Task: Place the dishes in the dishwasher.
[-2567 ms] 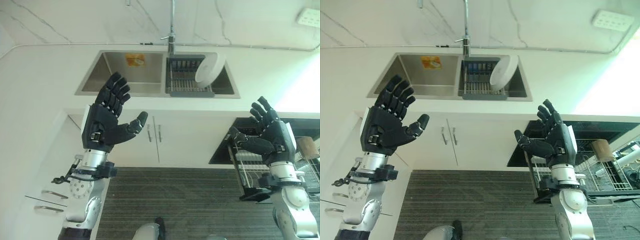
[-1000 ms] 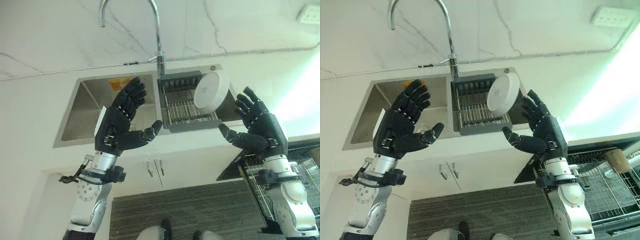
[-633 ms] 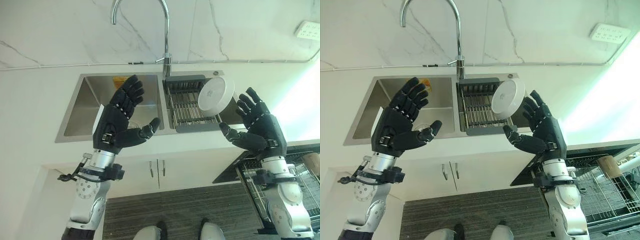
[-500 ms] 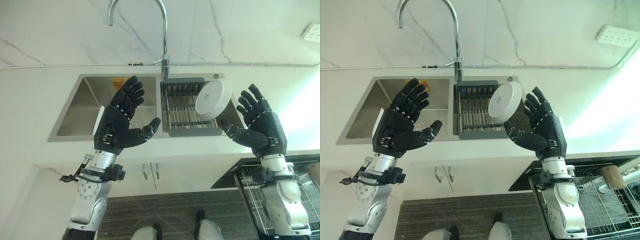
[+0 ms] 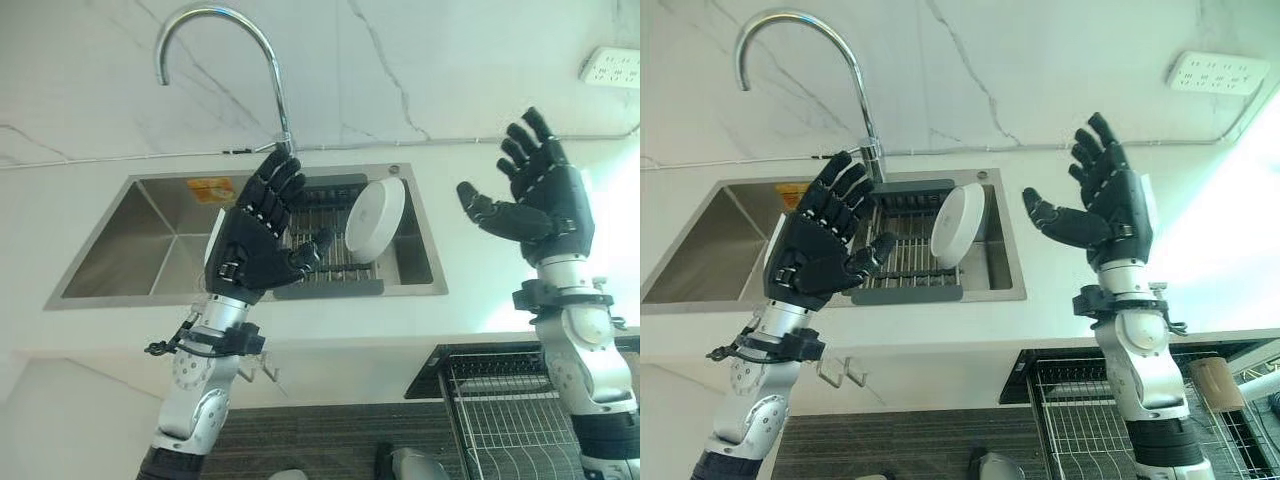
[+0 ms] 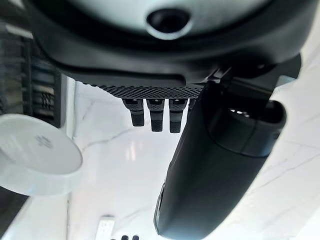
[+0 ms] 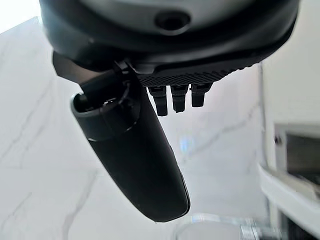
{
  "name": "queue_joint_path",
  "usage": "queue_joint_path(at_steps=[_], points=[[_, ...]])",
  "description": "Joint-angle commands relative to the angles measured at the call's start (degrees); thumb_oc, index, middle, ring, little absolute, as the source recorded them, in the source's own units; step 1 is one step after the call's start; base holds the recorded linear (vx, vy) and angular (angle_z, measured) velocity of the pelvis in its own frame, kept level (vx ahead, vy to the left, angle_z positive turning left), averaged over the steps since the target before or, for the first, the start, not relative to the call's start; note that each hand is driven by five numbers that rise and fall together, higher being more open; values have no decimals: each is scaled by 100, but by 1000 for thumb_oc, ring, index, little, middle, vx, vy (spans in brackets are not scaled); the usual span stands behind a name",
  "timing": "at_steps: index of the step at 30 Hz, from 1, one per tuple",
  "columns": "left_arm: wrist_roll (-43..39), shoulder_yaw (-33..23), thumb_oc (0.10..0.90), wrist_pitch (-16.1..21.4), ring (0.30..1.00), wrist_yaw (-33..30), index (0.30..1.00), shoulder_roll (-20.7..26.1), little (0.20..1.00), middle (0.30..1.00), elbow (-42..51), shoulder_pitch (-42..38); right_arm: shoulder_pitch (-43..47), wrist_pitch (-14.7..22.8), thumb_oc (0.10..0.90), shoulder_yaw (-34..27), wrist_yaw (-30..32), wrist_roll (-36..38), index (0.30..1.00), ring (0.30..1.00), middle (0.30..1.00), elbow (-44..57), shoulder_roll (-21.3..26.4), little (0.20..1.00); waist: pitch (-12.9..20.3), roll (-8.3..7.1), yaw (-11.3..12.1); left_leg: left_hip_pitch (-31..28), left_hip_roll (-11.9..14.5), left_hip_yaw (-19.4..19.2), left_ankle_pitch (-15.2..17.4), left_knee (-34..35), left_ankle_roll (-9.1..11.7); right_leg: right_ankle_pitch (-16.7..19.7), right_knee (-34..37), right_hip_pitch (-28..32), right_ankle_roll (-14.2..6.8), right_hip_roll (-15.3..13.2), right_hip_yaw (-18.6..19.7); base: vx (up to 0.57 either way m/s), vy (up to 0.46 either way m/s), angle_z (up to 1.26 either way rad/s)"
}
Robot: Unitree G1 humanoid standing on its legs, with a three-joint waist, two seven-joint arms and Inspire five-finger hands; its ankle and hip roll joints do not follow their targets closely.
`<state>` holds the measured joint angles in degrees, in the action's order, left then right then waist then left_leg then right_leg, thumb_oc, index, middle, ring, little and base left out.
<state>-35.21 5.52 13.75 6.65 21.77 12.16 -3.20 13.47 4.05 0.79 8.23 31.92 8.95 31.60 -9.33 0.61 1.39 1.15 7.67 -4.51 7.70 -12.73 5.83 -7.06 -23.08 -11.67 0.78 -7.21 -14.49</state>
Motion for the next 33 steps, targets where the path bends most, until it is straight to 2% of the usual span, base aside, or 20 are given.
queue_joint_path(at_steps=[1,2,6,10,16,27,31,33], points=[[60,-39,800,565,900,70,900,357,900,900,404,-416,957,173,800,-172,73,98,900,900,900,-172,-83,900,418,-244,118,-41,-258,-21,606,-446,-347,112,589,568,-702,-307,150,-10,47,19],[53,-22,800,579,900,100,900,369,900,900,352,-457,1120,12,800,-96,124,274,900,900,900,-421,-146,900,427,-250,173,-47,-275,5,607,-446,-348,96,589,615,-696,-331,104,-8,41,23],[23,7,800,587,900,112,900,415,900,900,276,-499,1273,-159,800,-63,312,637,900,900,900,-697,-289,900,437,-267,241,-55,-306,55,617,-446,-366,86,589,675,-702,-377,54,-7,36,14],[-11,-13,800,597,900,146,900,457,900,900,227,-504,1333,-271,800,-55,340,407,900,900,900,-809,-306,900,442,-271,264,-65,-312,55,622,-446,-376,80,589,709,-708,-394,46,-4,23,5],[9,38,800,572,900,51,900,491,900,900,178,-613,1544,-266,800,-73,617,276,900,900,900,-1060,-160,900,422,-269,260,-97,-325,15,656,-446,-404,61,589,763,-716,-400,77,-15,34,0],[31,10,800,581,900,61,900,505,900,900,160,-600,1584,-200,800,-165,776,229,900,900,900,-1056,-145,900,413,-265,266,-122,-348,-41,673,-446,-444,33,589,819,-721,-386,139,0,2,0],[42,15,800,553,900,59,900,497,900,900,159,-605,1561,-241,800,-164,792,454,900,900,900,-1120,-216,900,411,-257,273,-128,-363,-52,673,-446,-462,27,589,836,-724,-387,164,3,13,-3],[57,33,800,546,900,62,900,485,900,900,127,-615,1548,-310,800,-163,730,933,900,900,900,-1222,-293,900,414,-258,281,-129,-363,-63,677,-446,-467,22,589,844,-724,-392,167,0,0,0]])
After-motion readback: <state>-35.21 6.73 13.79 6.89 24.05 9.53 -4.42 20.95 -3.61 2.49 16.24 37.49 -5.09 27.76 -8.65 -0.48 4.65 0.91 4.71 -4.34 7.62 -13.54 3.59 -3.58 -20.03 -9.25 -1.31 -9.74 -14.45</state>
